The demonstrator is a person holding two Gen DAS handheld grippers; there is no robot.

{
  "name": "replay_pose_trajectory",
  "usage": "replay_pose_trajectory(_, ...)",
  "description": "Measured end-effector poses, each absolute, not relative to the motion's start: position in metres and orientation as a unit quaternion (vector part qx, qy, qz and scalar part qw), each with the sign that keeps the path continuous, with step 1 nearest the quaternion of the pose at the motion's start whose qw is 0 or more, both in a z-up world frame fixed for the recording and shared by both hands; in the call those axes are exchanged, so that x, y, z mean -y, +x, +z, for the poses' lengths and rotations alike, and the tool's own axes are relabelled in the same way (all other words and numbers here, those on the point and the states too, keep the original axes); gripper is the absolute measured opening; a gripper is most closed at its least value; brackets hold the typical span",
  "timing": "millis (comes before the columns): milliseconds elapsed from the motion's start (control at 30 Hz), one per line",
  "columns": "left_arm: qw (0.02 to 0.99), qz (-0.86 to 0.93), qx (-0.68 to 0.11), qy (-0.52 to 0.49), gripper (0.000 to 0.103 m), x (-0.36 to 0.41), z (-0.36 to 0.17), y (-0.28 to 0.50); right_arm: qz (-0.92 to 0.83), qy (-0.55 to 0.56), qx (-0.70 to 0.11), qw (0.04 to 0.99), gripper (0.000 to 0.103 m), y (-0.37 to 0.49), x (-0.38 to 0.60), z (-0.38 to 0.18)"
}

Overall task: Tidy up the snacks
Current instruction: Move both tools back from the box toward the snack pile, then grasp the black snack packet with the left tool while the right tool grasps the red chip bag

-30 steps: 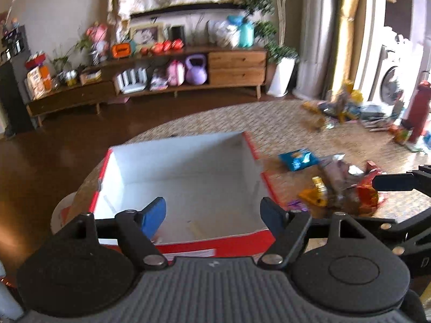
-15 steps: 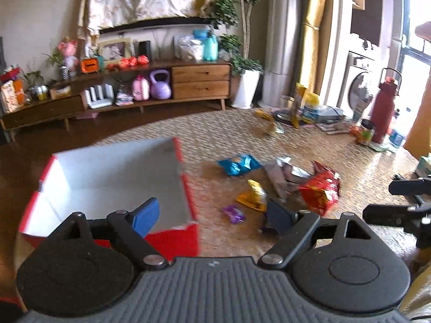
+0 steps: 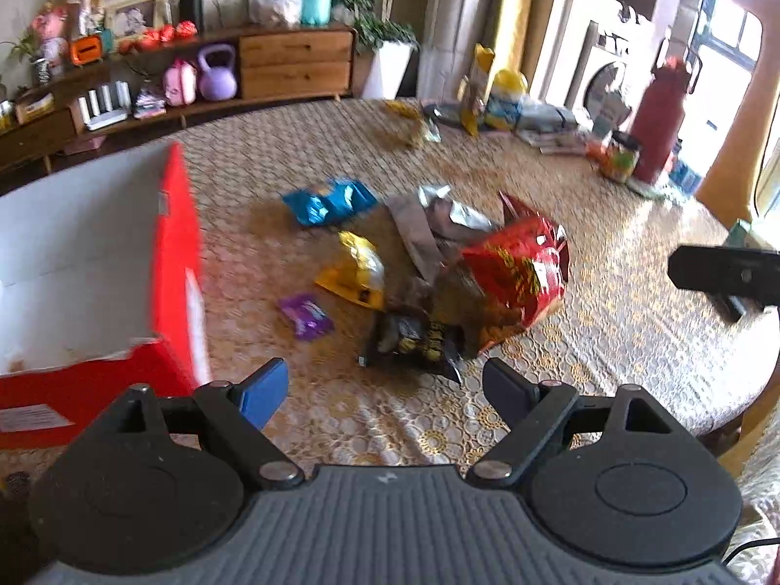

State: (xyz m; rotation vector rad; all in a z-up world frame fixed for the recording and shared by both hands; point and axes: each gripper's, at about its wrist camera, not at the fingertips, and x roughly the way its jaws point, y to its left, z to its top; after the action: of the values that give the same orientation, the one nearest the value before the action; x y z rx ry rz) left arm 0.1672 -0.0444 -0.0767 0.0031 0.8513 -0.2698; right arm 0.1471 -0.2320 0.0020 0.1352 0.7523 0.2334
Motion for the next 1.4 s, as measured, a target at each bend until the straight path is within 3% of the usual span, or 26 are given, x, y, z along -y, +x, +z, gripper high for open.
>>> replay_pose_trajectory(733,0.866,-0.18,-0.464,0.044,0.087,0.086,-0.136,0.232,0.118,0.032,-0.428,0.896,0.099,0.222,0.214,-0.069)
replay_pose_trajectory(1067,0.87,-0.188,-0.456,0.029,0.086,0.083,-0.143,0.239,0.108,0.03,-0.443,0.889,0.086,0.238,0.203,-0.089)
replay_pose_trajectory(1133,0.87,-0.193,-0.454,0.029,0.078,0.083,-0.143,0.238,0.11,0.026,-0.442,0.89,0.083,0.238,0.2,-0.091)
replay_pose_trajectory(1200,0.868,-0.193,-0.456,0.034,0.077,0.084,-0.144,0.239,0.108,0.021,-0.442,0.89,0.08,0.238,0.198,-0.091)
replay_pose_trajectory(1233,0.868,-0.193,-0.456,0.035,0.071,0.084,-0.144,0.239,0.107,0.021,-0.443,0.89,0.08,0.238,0.197,-0.091)
replay_pose_trajectory(1400,0.868,-0.195,-0.455,0.028,0.061,0.082,-0.143,0.239,0.104,0.032,-0.444,0.889,0.063,0.237,0.198,-0.091)
